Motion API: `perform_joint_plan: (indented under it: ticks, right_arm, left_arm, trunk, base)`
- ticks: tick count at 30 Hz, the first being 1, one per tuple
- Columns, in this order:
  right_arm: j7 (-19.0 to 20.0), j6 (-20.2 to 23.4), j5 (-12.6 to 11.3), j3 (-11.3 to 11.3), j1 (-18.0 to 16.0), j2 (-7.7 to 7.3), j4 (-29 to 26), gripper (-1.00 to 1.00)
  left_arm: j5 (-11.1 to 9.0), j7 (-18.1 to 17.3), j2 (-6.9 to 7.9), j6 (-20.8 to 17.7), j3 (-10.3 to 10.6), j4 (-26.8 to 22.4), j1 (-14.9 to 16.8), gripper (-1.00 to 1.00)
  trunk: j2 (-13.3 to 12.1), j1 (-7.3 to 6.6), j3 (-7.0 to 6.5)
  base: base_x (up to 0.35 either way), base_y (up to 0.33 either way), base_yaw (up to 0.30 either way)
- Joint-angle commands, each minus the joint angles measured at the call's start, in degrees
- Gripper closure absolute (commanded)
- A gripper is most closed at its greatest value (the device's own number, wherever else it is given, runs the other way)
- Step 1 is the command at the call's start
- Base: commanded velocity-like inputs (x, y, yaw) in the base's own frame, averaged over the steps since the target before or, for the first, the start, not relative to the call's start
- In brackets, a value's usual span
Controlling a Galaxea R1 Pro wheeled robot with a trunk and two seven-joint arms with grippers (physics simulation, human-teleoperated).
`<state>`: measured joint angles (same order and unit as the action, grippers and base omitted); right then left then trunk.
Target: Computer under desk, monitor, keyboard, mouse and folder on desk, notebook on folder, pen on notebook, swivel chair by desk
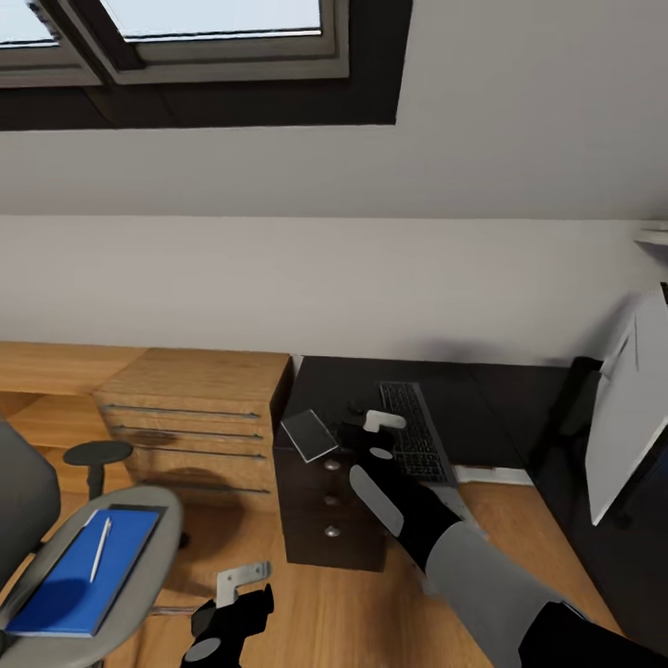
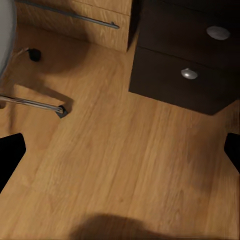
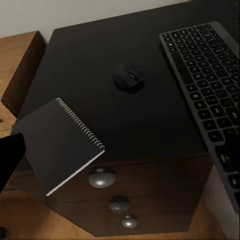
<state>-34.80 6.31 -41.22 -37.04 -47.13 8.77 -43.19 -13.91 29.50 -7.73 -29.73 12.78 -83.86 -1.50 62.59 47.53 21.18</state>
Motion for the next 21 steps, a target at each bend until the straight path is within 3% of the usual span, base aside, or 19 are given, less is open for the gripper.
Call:
perform_joint_plan:
  ticks: [1,8,12,15,21]
  right_arm:
    - [-0.39,0.26,-0.14,-0.22,-0.07,-0.2,-0.09,-1.0]
    - [-0.3,0.06,-0.1,-0.1,-0.07,-1.56,-0.13,-1.0]
    - [-0.1,-0.14,-0.07,-0.12,-0.07,-2.65,-0.11,-1.0]
    - [0.02,-0.66,-0.05,-0.11,-0.07,-3.31,-0.08,-1.0]
    - [0.12,-1.77,-0.02,-0.13,-0.07,-3.99,-0.06,-1.0]
  left_arm:
    - [-0.6,0.5,0.0,-0.09,0.1,0.13,0.0,-1.0]
    - [-0.61,0.48,-0.01,0.0,0.44,2.06,0.0,-1.0]
    - [-0.61,0.46,0.04,1.29,0.28,5.76,0.02,-1.0]
    - [-0.56,0.45,0.1,5.44,0.05,10.12,0.01,-1.0]
    - [-0.52,0.36,0.29,18.48,0.04,18.7,0.0,-1.0]
  trunk:
    - [0.04,0.01,0.06]
    - [0.04,0.01,0.06]
    - [0.04,0.01,0.06]
    - [0.04,0.01,0.06]
    - [0.04,0.01,0.06]
  base:
    - [0.0,-0.157,-0.246]
    - [0.0,-0.067,-0.25]
    - [0.0,-0.016,-0.254]
    - [0.0,-0.007,-0.256]
    - [0.0,-0.003,-0.259]
